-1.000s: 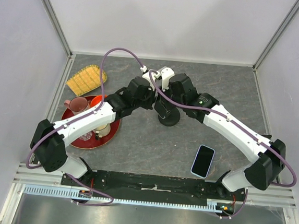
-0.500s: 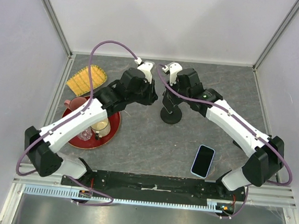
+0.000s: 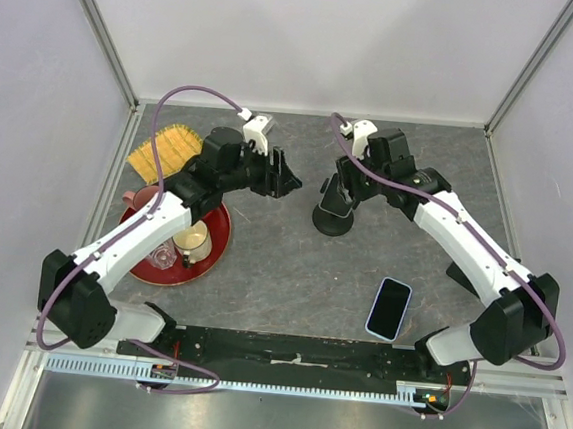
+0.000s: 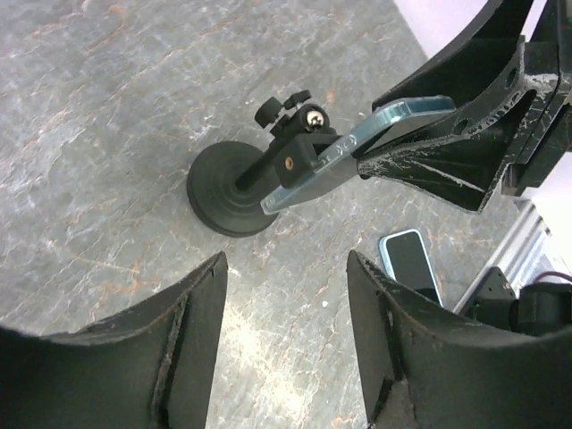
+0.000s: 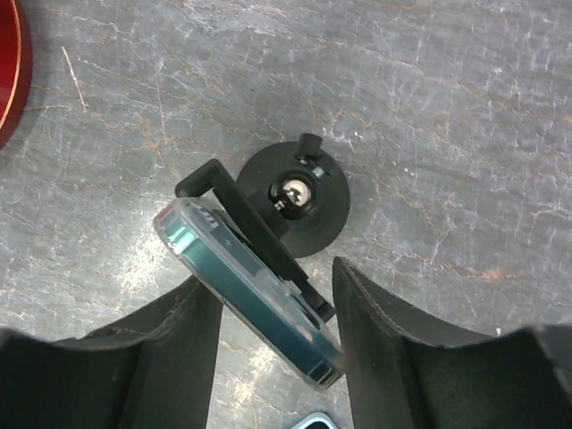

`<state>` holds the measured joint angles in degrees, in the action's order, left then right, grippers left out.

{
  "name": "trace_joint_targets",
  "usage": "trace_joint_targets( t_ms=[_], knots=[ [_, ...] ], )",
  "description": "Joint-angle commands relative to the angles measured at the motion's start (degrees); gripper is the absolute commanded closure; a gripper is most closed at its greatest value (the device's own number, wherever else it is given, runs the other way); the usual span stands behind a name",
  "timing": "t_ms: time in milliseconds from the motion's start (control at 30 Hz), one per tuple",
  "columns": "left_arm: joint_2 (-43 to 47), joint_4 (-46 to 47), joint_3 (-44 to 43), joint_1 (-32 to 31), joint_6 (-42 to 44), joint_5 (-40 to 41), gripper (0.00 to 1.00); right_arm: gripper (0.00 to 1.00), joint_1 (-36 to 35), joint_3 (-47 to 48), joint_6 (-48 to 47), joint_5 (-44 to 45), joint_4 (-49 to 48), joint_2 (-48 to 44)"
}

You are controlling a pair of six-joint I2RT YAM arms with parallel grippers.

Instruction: Place the phone on the phone stand

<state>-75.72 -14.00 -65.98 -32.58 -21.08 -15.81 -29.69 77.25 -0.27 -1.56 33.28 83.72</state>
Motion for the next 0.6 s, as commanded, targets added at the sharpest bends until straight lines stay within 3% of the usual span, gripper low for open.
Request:
trace_joint_targets(
  t_ms=[0, 67, 300, 500, 567],
  knots=[
    [-2.84, 18.29, 1.90, 3.13, 0.78, -15.44, 0.36, 0.41, 2.61, 0.00, -1.04, -0.10, 2.84, -2.16],
    [-4.69, 24.44, 2.78, 3.22, 1.65, -19.23, 0.33, 0.39, 3.32, 0.35, -1.40, 0.24, 3.19, -2.51],
    [-13.83, 32.10, 2.17, 2.35, 8.06, -29.88, 0.31, 0.31, 4.64, 0.27, -2.37, -2.29, 3.37, -5.76],
    [-18.05, 33.77, 2.17, 0.06, 11.59, -30.33, 0.29, 0.24, 4.64, -1.49, -0.44, -5.64, 1.35, -8.75],
    [-18.58, 35.09, 3.04, -0.03, 11.41, -30.33, 0.29, 0.15, 4.64, -3.07, 0.10, -6.52, 0.22, -9.98]
  ],
)
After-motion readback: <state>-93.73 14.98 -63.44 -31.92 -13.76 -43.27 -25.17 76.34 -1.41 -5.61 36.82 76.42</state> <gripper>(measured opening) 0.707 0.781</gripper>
